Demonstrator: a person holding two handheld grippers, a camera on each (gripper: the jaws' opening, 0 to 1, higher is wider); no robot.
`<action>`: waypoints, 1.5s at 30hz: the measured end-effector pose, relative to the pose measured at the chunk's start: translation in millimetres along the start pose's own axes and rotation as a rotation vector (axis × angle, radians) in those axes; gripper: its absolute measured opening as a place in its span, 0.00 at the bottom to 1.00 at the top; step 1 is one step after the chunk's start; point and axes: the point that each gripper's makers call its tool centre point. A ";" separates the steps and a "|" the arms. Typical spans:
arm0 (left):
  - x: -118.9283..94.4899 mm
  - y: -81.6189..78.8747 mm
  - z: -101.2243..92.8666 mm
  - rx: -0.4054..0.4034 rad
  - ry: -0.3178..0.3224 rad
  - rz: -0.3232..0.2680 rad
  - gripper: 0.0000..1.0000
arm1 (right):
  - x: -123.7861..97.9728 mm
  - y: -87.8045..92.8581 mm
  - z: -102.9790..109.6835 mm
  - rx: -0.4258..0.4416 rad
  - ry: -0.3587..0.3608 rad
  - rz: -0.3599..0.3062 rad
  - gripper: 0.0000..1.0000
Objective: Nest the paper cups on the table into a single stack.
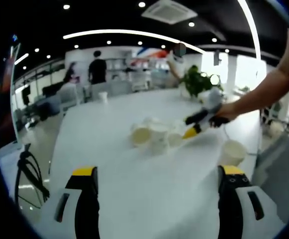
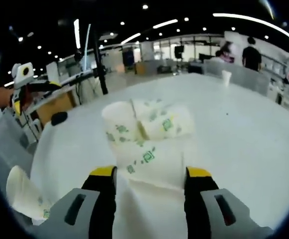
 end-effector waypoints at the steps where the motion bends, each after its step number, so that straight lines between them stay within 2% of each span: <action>1: 0.0 -0.3 -0.2 0.000 0.000 -0.001 0.98 | -2.1 -0.3 0.5 -0.004 -0.005 0.002 0.52; 7: -0.2 -2.1 1.1 0.001 -0.001 -0.005 0.98 | -13.7 -1.6 13.6 0.029 -0.100 -0.016 0.52; 14: -0.2 -0.2 1.8 0.000 0.000 -0.001 0.98 | -21.0 6.9 8.2 0.027 -0.094 0.015 0.52; 20: 0.4 -2.1 0.2 -0.003 0.005 -0.002 0.98 | -25.9 3.4 7.8 0.027 -0.073 -0.002 0.51; 24: 1.5 -2.1 -0.7 -0.002 0.005 -0.006 0.98 | -27.3 4.1 10.5 0.005 -0.069 0.019 0.51; 27: 1.8 -2.1 -2.7 -0.006 0.008 -0.007 0.98 | -29.4 2.7 13.3 -0.025 -0.062 0.037 0.51; 29: 2.2 -2.6 -5.2 -0.007 0.011 -0.008 0.98 | -32.9 1.0 7.6 -0.090 -0.022 0.068 0.51; 30: 2.4 -2.6 -6.0 -0.008 0.012 -0.008 0.98 | -36.2 0.2 0.5 -0.147 0.026 0.099 0.51; 32: 2.9 -3.0 -7.8 -0.007 0.015 -0.011 0.98 | -39.1 0.2 -4.7 -0.214 0.064 0.139 0.51; 33: 3.2 -3.2 -8.5 -0.008 0.017 -0.011 0.98 | -42.7 -0.3 -12.0 -0.296 0.113 0.185 0.51; 34: 3.4 -3.4 -9.0 -0.009 0.018 -0.011 0.98 | -44.4 -1.7 -14.5 -0.349 0.134 0.211 0.51; 36: 3.8 -4.6 -9.7 -0.008 0.019 -0.015 0.98 | -43.3 -4.4 -12.1 -0.332 0.124 0.200 0.51; 40: 4.3 -6.5 -10.5 -0.008 0.020 -0.019 0.98 | -44.8 -9.3 -14.2 -0.362 0.137 0.214 0.51; 45: 5.3 -8.3 -11.2 -0.012 0.027 -0.017 0.98 | -48.6 -27.0 -14.9 -0.402 0.156 0.193 0.51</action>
Point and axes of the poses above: the point that each gripper's makers call its tool centre point, and the gripper's own axes: x roughly forward along the fingers, z roughly to its left, y roughly out of its underside, and after that the axes turned 13 degrees about -y, right-handed
